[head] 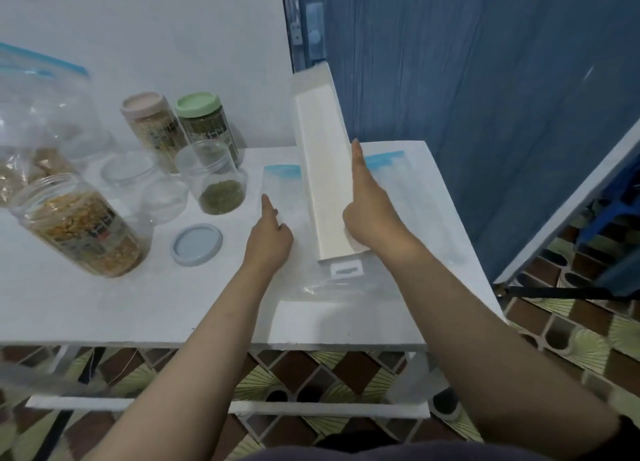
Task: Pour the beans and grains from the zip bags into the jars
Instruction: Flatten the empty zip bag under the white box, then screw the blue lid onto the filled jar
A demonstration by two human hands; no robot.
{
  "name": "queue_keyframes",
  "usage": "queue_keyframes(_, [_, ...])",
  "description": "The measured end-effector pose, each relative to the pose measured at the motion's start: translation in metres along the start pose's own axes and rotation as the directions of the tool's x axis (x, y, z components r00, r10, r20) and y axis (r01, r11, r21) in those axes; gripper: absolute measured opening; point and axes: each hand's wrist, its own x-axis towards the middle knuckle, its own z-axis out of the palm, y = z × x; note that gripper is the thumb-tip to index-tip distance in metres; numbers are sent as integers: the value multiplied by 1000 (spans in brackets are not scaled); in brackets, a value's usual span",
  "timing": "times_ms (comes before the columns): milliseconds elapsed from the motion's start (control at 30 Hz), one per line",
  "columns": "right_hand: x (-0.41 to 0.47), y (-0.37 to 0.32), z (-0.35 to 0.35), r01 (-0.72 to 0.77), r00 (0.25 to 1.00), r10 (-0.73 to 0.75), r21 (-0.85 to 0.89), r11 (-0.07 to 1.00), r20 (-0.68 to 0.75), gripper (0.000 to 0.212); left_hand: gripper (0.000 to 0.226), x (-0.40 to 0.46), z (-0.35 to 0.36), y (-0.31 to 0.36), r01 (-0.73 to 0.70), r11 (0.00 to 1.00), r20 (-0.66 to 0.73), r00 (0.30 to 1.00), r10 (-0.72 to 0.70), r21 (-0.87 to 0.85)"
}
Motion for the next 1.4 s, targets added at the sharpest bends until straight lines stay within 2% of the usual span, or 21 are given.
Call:
queue_keyframes(100, [-3, 22, 33, -70, 988, 92, -174, 982, 123, 102, 66, -6, 10, -5, -24, 986, 3, 1000, 23, 167])
queue_keyframes(200, [-3, 43, 50, -51, 986, 113, -428, 902, 119, 104, 66, -10, 21, -13, -20, 959, 71, 997, 0, 282])
queue_keyframes(400, [5, 70, 30, -63, 980, 148, -507, 860, 130, 106, 64, -16, 31, -23, -62, 905, 113, 993, 15, 421])
queue_keyframes(600, [1, 82, 13, -66, 970, 162, -443, 894, 182, 106, 64, -17, 33, -23, -67, 900, 124, 992, 14, 431])
queue_keyframes(700, [0, 79, 11, -80, 980, 153, -443, 893, 130, 102, 66, -17, 25, -19, -38, 957, 101, 995, 9, 287])
queue_keyframes(767, [-1, 72, 8, -49, 994, 86, -436, 899, 67, 92, 64, -19, 16, -14, -46, 983, 61, 997, 36, 176])
queue_keyframes(833, [-6, 58, 8, 27, 999, -19, -356, 934, 27, 77, 61, -25, 7, -7, -86, 992, -8, 996, 87, 97])
queue_keyframes(900, [-14, 38, 11, 108, 994, -110, -185, 977, -5, 70, 60, -34, -3, 0, -129, 991, -92, 987, 130, 17])
queue_keyframes(1000, [-25, 2, 18, 157, 987, -157, 10, 988, -29, 67, 59, -47, -24, 7, -218, 973, -208, 958, 198, -75])
queue_keyframes(1233, [-25, -87, 59, 246, 969, -247, 72, 967, 13, 64, 50, -64, -121, -10, -370, 928, -454, 834, 312, -42])
queue_keyframes(1333, [-17, -122, 90, 296, 954, -298, 56, 954, 33, 63, 52, -57, -172, -34, -402, 915, -508, 786, 353, 13])
queue_keyframes(1400, [-5, -142, 120, 289, 956, -288, -23, 957, 59, 64, 52, -48, -205, -53, -411, 910, -506, 775, 379, 51])
